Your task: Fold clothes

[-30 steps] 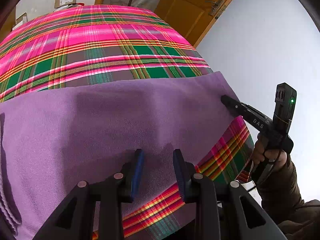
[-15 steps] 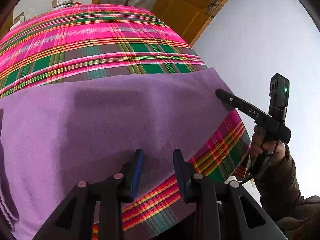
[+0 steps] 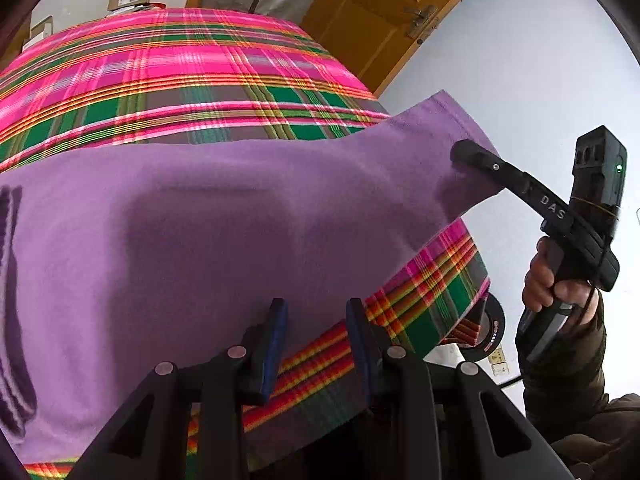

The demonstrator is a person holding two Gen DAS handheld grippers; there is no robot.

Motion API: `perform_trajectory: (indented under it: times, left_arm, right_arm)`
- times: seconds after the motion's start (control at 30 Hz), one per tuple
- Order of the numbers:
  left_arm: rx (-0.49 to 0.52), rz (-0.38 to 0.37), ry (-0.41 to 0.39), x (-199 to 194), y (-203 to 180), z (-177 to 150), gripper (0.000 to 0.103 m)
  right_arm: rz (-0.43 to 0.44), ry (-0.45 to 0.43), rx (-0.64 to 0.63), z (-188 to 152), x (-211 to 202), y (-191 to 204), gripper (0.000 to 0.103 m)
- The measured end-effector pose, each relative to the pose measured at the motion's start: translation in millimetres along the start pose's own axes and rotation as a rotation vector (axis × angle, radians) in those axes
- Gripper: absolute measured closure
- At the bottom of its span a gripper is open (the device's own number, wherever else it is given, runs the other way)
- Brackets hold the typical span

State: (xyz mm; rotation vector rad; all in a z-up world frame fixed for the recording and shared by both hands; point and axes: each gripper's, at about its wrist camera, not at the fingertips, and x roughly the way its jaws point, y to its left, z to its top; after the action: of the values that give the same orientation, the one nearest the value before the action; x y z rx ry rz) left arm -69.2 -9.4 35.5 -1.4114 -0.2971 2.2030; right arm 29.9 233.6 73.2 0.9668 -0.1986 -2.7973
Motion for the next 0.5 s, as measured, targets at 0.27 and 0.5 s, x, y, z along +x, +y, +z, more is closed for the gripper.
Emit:
perform_trajectory:
  times: [0.27,0.5]
  left_arm:
    - [-0.041,-0.013,-0.051,-26,18,-10,0.072]
    - [-0.132,-0.029,-0.099,-45,47,-11,0.072]
  right_arm:
    - [0.051,-0.005,-0.071,9,0,56,0.091]
    - [0.116,0.025,-0.08,3,17,100,0.091]
